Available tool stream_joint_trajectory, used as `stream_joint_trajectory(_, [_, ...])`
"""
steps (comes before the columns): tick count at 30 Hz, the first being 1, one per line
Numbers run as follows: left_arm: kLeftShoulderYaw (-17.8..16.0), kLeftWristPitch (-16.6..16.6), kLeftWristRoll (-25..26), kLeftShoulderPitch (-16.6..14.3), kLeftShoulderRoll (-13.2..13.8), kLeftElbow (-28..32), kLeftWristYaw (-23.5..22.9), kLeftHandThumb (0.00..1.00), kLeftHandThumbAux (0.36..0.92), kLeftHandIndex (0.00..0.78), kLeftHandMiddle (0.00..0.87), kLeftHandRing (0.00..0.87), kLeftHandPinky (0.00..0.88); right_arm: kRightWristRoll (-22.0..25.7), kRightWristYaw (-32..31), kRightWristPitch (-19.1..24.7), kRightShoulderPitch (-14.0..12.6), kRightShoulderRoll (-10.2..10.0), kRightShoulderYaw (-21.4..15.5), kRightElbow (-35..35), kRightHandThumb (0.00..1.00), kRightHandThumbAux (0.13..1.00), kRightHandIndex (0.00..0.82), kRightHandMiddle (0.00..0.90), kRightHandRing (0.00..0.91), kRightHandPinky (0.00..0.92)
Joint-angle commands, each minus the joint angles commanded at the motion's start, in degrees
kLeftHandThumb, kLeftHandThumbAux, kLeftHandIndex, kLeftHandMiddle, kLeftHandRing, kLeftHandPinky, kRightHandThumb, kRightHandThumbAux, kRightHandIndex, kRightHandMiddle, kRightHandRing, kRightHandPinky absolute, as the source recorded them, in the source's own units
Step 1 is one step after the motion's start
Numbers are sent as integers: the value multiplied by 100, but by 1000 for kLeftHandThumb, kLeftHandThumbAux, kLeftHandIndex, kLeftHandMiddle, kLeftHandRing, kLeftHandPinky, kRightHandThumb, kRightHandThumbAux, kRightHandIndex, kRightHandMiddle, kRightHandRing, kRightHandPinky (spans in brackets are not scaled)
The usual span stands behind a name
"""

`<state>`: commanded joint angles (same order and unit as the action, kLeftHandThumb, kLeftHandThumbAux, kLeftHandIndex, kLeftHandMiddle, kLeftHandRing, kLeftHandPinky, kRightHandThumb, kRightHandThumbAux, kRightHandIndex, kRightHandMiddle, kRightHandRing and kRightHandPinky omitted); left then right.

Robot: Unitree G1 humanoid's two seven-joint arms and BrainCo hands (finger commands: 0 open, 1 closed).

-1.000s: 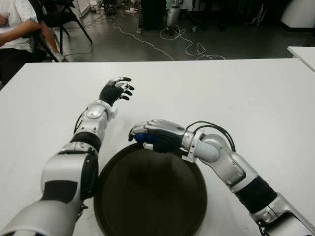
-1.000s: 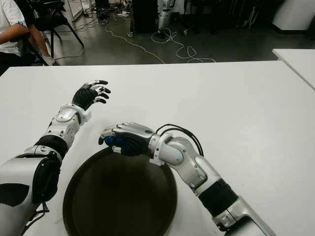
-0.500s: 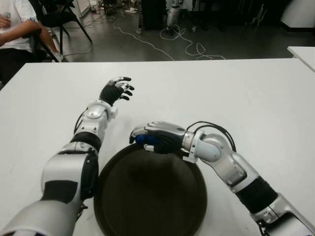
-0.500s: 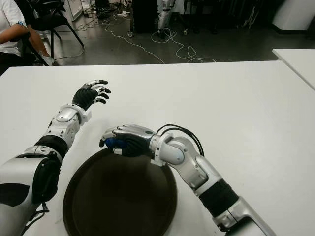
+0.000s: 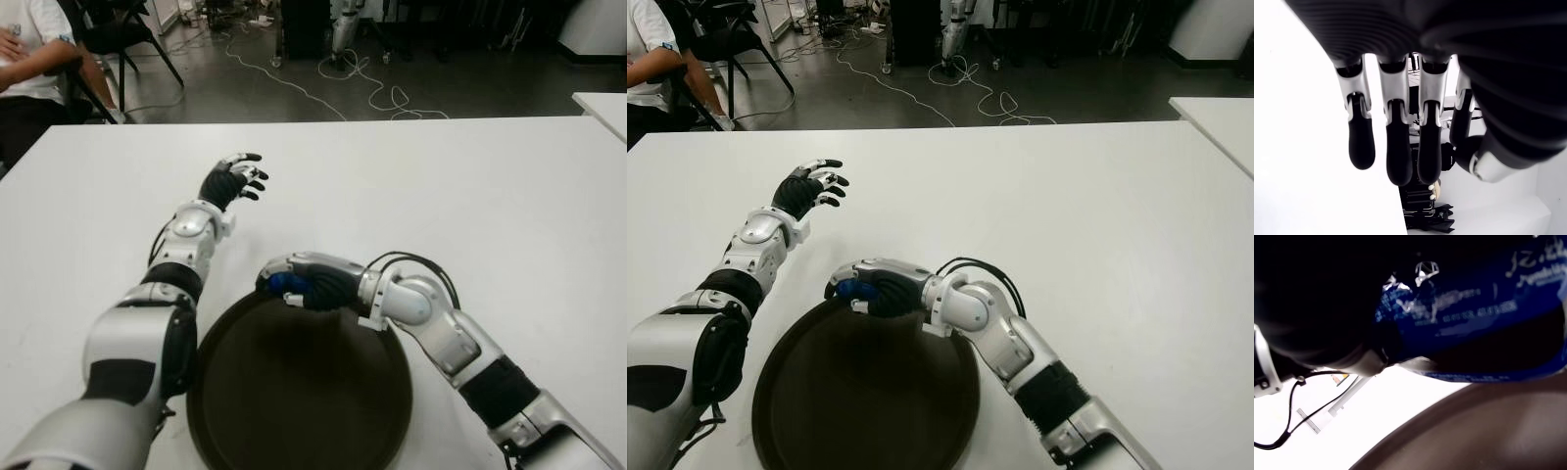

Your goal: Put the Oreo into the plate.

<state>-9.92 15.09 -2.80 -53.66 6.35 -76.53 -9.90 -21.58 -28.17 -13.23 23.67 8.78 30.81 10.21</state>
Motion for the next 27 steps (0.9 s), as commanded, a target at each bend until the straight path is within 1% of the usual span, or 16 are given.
stream_joint_trajectory(1, [9,-6,-10,-3,-1,1,18,95,633,277,470,491,499,12,0,-77,-2,13,-1,42,610,761,335,235,205,163])
stream_joint_trajectory(2, [18,-12,-20,-7,-1,1,37,95,639,275,467,489,496,48,-13,-150,-2,32,-16,73,434,807,246,217,191,147])
stream_joint_trajectory(3, [25,-17,-27,-9,-1,1,50,96,645,272,464,488,495,74,-22,-204,-2,45,-28,98,288,813,181,201,179,134])
stream_joint_trajectory(4, [33,-18,-33,-9,-1,2,62,97,647,271,463,488,495,93,-24,-230,-7,47,-41,125,235,815,158,196,175,129])
stream_joint_trajectory(5, [37,-17,-35,-9,-1,2,68,97,651,270,463,489,495,100,-23,-240,-11,43,-49,142,150,794,119,183,163,116])
stream_joint_trajectory(6, [41,-16,-36,-10,-1,3,74,98,654,269,463,490,495,68,3,-219,-15,25,-41,211,96,780,94,175,155,108])
stream_joint_trajectory(9, [47,-14,-37,-10,-1,4,83,101,660,274,469,493,496,19,41,-206,-13,-4,-31,324,31,717,46,145,120,75])
stream_joint_trajectory(10, [40,-14,-28,-10,-4,4,77,101,661,275,470,494,496,-57,73,-203,4,7,-9,350,25,710,41,142,117,72])
stream_joint_trajectory(12, [26,-15,-13,-9,-7,5,66,104,662,277,464,488,488,-192,154,-230,35,20,31,424,10,661,17,102,74,40])
stream_joint_trajectory(14, [19,-15,-5,-9,-9,6,61,105,659,276,458,483,485,-267,220,-274,54,21,53,492,5,639,8,81,51,24])
stream_joint_trajectory(19, [-2,-13,20,-7,-21,7,44,96,645,273,462,485,490,-381,250,-399,204,103,21,523,0,608,1,46,19,7])
stream_joint_trajectory(22, [0,-5,19,-6,-21,7,41,92,642,274,474,492,498,-385,229,-372,146,108,24,383,0,592,0,34,7,2])
stream_joint_trajectory(27, [3,-9,11,-6,-21,4,63,105,639,267,457,478,480,-222,58,-222,73,118,-27,90,0,590,0,25,0,0])
